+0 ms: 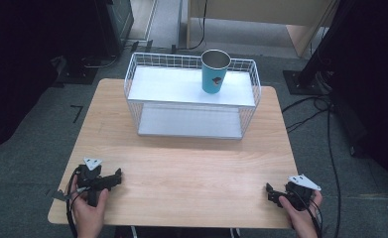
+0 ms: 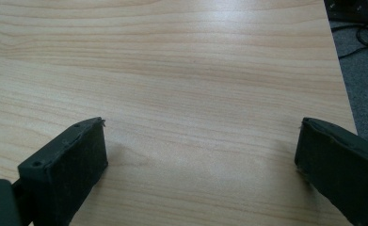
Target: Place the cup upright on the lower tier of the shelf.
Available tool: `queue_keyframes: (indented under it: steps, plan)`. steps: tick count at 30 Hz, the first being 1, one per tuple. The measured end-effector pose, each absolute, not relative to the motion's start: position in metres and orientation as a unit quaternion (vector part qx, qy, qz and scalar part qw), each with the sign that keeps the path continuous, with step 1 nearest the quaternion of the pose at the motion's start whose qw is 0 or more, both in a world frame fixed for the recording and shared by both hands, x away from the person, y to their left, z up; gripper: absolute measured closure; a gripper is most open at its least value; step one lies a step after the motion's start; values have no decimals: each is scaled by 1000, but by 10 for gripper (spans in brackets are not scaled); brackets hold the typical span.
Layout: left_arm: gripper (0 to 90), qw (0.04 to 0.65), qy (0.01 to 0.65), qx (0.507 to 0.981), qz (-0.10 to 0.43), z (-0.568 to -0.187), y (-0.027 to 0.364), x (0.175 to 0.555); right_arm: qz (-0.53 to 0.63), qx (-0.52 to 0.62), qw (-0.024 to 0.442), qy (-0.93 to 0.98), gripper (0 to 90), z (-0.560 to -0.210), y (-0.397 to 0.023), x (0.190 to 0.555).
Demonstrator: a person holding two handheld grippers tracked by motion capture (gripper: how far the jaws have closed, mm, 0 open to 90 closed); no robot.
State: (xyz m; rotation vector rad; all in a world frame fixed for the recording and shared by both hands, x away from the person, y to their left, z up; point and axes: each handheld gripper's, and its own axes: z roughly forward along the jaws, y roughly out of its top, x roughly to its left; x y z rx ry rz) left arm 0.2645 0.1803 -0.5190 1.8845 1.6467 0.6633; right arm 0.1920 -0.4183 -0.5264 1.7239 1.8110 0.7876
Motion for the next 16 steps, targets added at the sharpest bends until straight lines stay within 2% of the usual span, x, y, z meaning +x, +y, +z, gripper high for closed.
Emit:
queue_keyframes:
  steps: [16]
  plan:
    - [0,273,612,700,246,-519,180,264,291,634,257,669,20,-527,-416,192]
